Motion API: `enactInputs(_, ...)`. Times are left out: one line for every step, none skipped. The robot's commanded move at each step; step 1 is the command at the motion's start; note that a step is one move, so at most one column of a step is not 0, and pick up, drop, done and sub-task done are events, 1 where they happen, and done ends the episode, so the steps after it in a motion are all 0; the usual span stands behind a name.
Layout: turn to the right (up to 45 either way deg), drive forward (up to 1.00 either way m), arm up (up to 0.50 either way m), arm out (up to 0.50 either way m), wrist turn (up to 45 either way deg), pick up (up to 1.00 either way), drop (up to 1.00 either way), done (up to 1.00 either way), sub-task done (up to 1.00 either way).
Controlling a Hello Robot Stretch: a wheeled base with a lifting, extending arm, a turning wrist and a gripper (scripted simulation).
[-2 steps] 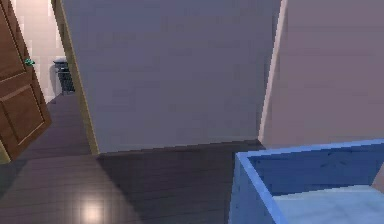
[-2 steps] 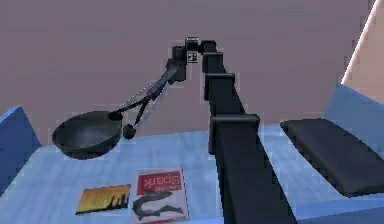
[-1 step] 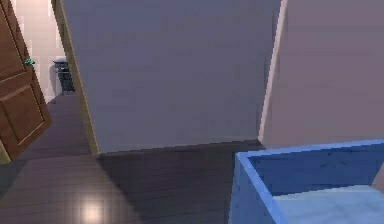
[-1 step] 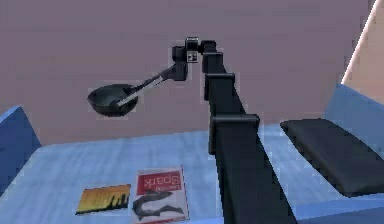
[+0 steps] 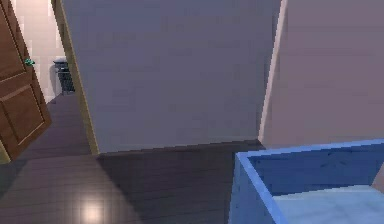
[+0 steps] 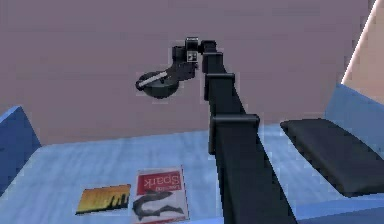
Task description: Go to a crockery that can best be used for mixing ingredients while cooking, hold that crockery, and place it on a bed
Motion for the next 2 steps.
enactInputs(0.0,0.00,0.00,0.00,36.0,0.00,0.00,0.00,0.00)
enactInputs(0.0,0.00,-0.16,0.00,0.0,0.00,0.00,0.00,0.00)
